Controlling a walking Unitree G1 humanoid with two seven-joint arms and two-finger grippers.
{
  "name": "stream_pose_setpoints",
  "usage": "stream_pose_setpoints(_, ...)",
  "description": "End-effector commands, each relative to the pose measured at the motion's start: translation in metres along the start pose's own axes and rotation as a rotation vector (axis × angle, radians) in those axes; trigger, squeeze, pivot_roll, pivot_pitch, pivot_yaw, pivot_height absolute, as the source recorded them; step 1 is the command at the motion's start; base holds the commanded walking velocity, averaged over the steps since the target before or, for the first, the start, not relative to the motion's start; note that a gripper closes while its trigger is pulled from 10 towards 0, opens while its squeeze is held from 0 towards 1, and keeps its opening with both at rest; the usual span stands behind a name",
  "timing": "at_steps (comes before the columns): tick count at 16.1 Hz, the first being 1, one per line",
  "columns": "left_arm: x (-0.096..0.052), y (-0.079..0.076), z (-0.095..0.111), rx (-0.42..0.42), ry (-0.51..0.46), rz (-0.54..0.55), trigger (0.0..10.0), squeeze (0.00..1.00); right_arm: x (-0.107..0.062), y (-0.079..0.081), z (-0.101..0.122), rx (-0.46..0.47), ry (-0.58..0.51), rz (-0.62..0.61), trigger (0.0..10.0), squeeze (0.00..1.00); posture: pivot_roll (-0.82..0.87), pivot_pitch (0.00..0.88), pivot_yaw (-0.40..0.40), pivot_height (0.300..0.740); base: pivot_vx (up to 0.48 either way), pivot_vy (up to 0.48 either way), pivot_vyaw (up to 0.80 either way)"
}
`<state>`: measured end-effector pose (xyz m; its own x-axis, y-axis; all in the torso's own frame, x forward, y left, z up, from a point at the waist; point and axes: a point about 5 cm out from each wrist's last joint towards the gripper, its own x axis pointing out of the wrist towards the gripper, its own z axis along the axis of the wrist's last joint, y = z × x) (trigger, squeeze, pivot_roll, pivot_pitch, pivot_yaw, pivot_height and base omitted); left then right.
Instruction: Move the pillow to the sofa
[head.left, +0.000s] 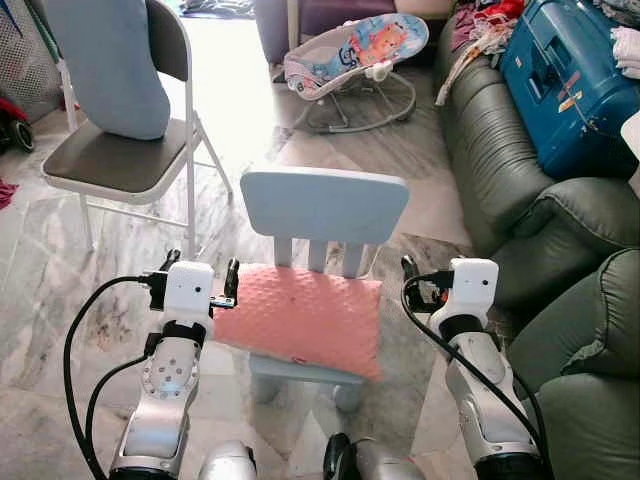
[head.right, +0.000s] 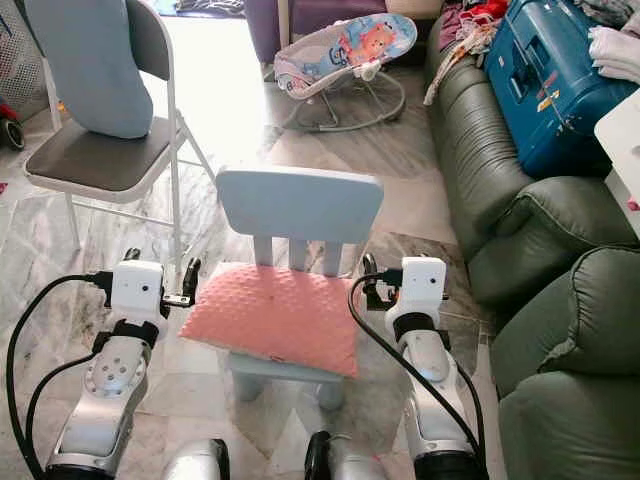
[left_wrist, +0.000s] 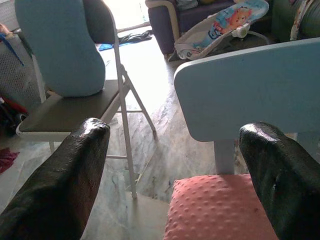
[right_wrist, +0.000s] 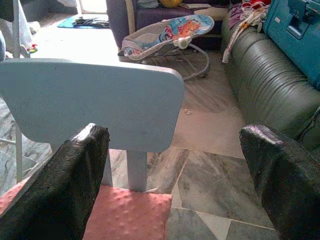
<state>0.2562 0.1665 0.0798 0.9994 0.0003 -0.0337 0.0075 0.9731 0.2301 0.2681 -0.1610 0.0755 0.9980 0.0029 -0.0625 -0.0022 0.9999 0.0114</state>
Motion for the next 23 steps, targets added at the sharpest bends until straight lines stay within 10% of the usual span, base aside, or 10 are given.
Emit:
stream_pose_setpoints(1,-0.0009,-0.0002,-0.0004,0.0,0.008,0.004,10.0,0.0,0.0001,-0.0002,0.0021,0.005,-0.003,0.002,10.0,0.0,0.03,0.141,-0.038,0.711,0.0,0.0,0.0)
stream_pose_setpoints(14,-0.0013,-0.001,-0.0009,0.011,0.011,0.011,10.0,0.0,0.002,0.0013,0.0037,0.011,-0.012,0.02,10.0,0.0,0.03,0.139,-0.042,0.557,0.0,0.0,0.0)
stream_pose_setpoints(23,0.001,0.0025,-0.0013,0.053,0.018,0.064,10.0,0.0,0.0024,0.002,0.0045,0.008,-0.017,0.047,10.0,0.0,0.03,0.143,-0.044,0.553,0.0,0.0,0.0)
